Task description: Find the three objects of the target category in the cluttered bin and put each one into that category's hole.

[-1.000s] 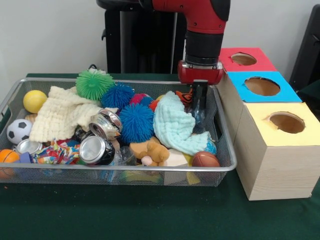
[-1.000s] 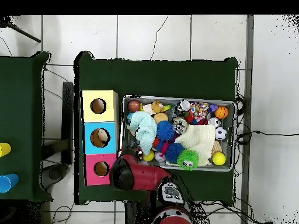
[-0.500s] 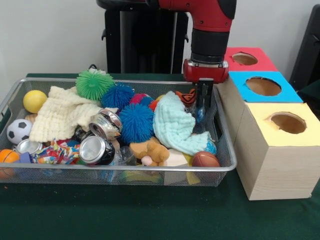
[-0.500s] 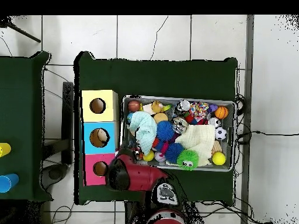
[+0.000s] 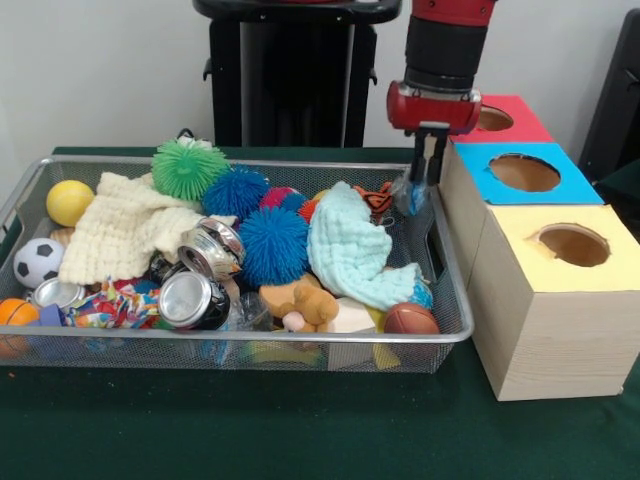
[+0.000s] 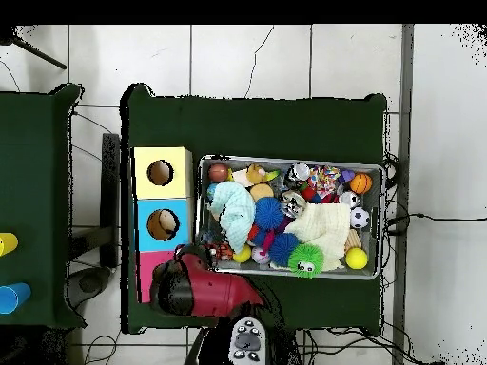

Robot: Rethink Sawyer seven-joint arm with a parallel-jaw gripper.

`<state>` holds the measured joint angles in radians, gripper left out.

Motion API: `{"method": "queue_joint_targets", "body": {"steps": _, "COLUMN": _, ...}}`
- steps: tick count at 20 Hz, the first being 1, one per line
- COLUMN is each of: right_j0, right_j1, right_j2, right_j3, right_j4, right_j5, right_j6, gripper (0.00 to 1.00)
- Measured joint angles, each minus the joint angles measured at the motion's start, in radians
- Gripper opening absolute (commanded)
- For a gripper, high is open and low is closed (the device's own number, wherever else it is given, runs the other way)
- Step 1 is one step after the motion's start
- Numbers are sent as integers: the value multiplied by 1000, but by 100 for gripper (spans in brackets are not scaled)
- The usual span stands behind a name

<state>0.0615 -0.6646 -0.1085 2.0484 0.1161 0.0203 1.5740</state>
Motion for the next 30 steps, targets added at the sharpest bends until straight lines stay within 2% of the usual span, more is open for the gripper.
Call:
{"method": "queue_joint_targets", "body": {"steps": 9, "right_j0": 72, "right_j1": -72, "right_j2": -63, "right_j3": -6, "right_j4": 19, "right_j5": 112, "right_j6": 0, "gripper": 0}}
{"method": "queue_joint_targets", "body": {"steps": 18, "right_j0": 129, "right_j1": -119, "right_j2": -110, "right_j3": -48, "right_j4": 19, "right_j5": 243, "right_j6": 0, "gripper": 0}}
{"method": "queue_joint_targets", "body": {"steps": 30, "right_j0": 225, "right_j1": -166, "right_j2": -179, "right_j3": -171, "right_j4": 34, "right_j5": 477, "right_j6": 6, "gripper": 0}}
